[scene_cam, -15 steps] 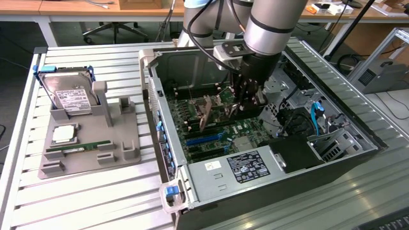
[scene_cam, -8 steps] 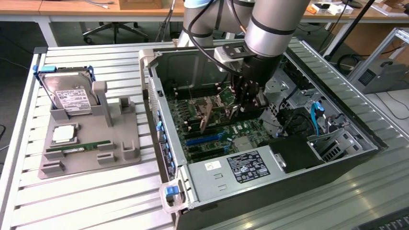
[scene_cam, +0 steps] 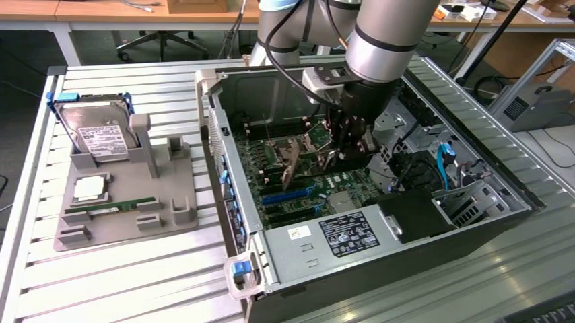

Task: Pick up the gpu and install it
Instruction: 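Insert the gpu into the slot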

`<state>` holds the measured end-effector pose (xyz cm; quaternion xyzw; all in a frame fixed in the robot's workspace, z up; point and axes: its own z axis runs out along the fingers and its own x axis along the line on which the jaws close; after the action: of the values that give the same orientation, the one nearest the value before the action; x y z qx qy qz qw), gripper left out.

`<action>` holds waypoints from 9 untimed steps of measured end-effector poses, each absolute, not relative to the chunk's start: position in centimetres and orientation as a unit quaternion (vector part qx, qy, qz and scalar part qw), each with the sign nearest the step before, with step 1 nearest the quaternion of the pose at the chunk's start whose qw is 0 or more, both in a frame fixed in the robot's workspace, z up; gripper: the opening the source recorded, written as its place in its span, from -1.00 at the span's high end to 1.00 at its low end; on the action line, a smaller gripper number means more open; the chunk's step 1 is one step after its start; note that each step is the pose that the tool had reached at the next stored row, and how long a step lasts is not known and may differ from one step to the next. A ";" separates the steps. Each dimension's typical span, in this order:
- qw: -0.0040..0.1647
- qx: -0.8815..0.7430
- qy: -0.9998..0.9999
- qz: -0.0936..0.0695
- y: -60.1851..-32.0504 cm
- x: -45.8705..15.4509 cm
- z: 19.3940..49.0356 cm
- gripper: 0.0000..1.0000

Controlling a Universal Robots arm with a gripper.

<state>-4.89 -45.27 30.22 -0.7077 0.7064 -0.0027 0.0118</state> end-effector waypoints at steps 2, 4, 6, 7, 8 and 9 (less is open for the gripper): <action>0.012 -0.708 0.706 -0.003 -45.4 -4.9 30.2 0.47; 0.012 -0.708 0.706 -0.003 -45.5 -4.9 30.2 0.47; 0.012 -0.708 0.706 -0.003 -45.6 -4.9 30.2 0.47; 0.012 -0.708 0.706 -0.003 -45.6 -4.9 30.2 0.47; 0.012 -0.708 0.706 -0.003 -45.6 -4.9 30.2 0.47; 0.012 -0.708 0.706 -0.003 -45.7 -4.9 30.2 0.47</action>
<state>-4.89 -45.69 30.17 -0.7077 0.7064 -0.0027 0.0117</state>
